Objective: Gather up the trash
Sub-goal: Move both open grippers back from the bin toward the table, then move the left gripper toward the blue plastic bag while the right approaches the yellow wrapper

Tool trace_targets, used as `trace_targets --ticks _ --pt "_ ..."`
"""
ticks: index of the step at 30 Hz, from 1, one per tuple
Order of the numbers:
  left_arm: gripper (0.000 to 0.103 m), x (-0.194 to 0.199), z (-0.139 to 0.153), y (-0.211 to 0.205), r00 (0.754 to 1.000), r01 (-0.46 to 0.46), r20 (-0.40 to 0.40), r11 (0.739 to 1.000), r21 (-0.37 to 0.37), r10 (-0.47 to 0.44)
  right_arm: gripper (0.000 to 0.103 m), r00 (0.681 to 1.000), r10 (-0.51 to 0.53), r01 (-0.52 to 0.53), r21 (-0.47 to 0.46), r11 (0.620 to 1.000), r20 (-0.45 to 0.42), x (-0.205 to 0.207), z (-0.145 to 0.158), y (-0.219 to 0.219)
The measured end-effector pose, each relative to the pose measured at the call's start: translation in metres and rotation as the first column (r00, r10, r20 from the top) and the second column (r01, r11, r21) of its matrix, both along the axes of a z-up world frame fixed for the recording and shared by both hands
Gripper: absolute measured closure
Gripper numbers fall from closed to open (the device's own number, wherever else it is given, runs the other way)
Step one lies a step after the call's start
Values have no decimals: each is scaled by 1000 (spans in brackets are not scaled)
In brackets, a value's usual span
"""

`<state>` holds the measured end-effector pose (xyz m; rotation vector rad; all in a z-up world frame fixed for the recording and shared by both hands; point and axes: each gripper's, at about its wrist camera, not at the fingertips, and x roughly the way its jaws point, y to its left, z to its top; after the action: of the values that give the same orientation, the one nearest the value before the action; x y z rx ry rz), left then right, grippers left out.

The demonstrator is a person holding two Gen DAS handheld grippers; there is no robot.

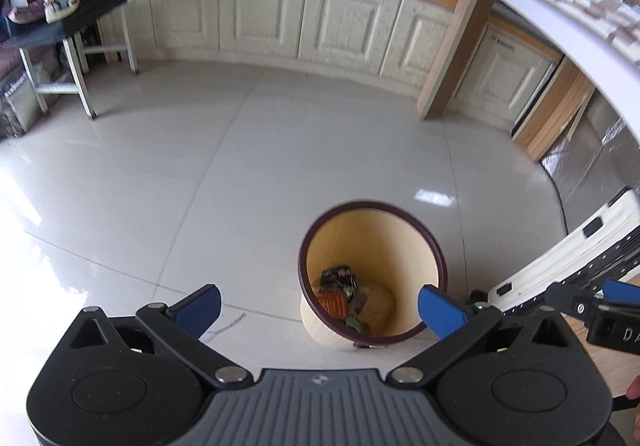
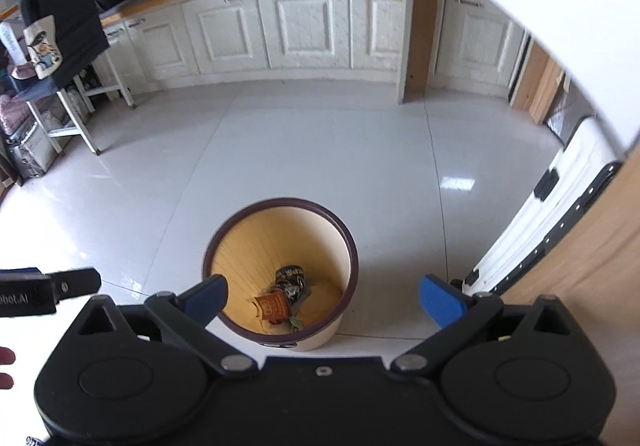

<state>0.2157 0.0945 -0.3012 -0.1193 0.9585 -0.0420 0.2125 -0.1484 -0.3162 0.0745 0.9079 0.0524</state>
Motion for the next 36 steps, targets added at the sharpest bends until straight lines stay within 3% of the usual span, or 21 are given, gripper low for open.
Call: trace_targets --ticks 14,27,36 --pt "0 -55 92 15 983 -18 183 1000 -3 18 0 983 41 -40 -10 999 177 -52 97 6" --pt "0 -94 174 5 927 9 376 1000 -19 -1 0 932 102 -107 -4 994 348 -99 184 14" --pt "0 -109 208 -14 888 48 458 999 -13 -36 0 885 103 -94 -43 995 454 -128 232 9"
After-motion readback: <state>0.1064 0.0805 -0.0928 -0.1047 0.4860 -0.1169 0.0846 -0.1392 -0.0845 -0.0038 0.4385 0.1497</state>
